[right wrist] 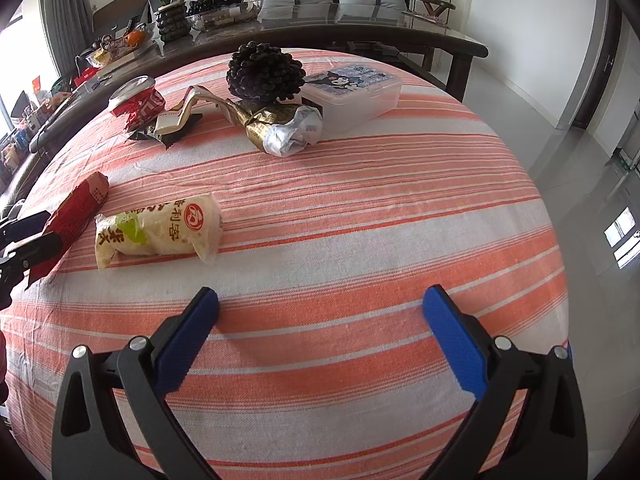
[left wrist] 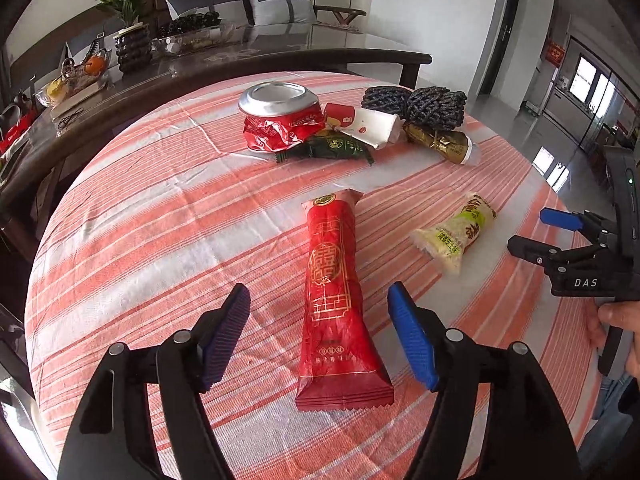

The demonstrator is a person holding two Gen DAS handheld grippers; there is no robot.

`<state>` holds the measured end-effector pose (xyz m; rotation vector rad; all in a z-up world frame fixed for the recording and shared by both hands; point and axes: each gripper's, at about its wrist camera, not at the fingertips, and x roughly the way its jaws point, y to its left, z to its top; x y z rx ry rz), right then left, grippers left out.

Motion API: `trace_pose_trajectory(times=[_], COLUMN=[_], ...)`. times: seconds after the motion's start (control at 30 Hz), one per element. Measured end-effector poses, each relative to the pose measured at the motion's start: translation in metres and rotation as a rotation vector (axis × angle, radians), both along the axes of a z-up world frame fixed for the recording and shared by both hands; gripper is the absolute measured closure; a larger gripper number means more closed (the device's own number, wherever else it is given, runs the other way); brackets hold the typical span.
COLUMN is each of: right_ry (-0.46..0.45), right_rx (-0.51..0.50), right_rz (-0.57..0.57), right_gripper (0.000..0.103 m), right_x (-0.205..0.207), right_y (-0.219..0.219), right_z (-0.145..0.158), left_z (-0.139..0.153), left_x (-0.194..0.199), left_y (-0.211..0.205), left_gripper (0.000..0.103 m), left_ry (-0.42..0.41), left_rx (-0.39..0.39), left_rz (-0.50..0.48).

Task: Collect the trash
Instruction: 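Lower the open left gripper toward the long red snack wrapper, then grasp the red wrapper with the left gripper while the right gripper grasps the cream snack bag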

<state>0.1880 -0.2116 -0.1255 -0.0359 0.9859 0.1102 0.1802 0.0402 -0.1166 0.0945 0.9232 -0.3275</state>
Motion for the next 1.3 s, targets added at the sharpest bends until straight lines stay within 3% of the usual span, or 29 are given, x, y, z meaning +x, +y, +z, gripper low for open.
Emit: trace_pose_trajectory(times=[0.07, 0.23, 0.33, 0.43, 0.53, 0.63, 0.7, 0.77, 0.87, 1.07, 1.13, 1.2, 1.3], right_ry=[0.000, 0.000, 0.006, 0.001, -0.045, 0.009, 0.058, 0.084, 0.086, 0.101, 0.089, 0.068, 0.050], right_rx=[0.000, 0.000, 0.026, 0.245, 0.299, 0.252, 0.161, 0.050, -0.018, -0.035, 0.011, 0.052, 0.051], right_rz=[0.000, 0.000, -0.035, -0.112, -0.150, -0.188, -0.156, -0.103, -0.039, -0.027, -0.023, 0.003, 0.146], right_gripper=[0.005, 0.005, 0.005, 0.005, 0.005, 0.005, 0.004, 0.004, 0.005, 0.005, 0.005, 0.005, 0.005], right_x=[0.000, -0.001, -0.002, -0.006, 0.005, 0.034, 0.047, 0.048, 0.031, -0.010, -0.019, -0.023, -0.018], right_y=[0.000, -0.001, -0.005, -0.003, 0.028, 0.064, 0.085, 0.097, 0.089, 0.022, 0.005, 0.000, 0.021], right_z=[0.000, 0.000, 0.002, 0.019, 0.039, 0.031, 0.018, 0.007, 0.004, 0.007, 0.011, 0.019, 0.032], left_z=[-0.007, -0.011, -0.012, -0.014, -0.014, -0.014, -0.014, -0.014, -0.014, -0.014, -0.014, -0.013, -0.009], left_x=[0.001, 0.006, 0.007, 0.009, 0.008, 0.008, 0.008, 0.008, 0.008, 0.007, 0.007, 0.007, 0.008], left_y=[-0.004, -0.002, -0.004, -0.002, -0.002, -0.003, -0.003, -0.003, -0.003, -0.003, -0.003, -0.001, 0.005], left_gripper=[0.030, 0.013, 0.009, 0.007, 0.007, 0.007, 0.007, 0.007, 0.007, 0.007, 0.006, 0.006, 0.007], left_ry=[0.001, 0.019, 0.020, 0.028, 0.027, 0.027, 0.027, 0.027, 0.027, 0.027, 0.027, 0.029, 0.039], left_rx=[0.051, 0.057, 0.070, 0.062, 0.065, 0.065, 0.065, 0.065, 0.065, 0.065, 0.063, 0.036, -0.005], left_rz=[-0.007, 0.008, 0.003, 0.015, 0.015, 0.015, 0.015, 0.015, 0.015, 0.015, 0.015, 0.004, -0.056])
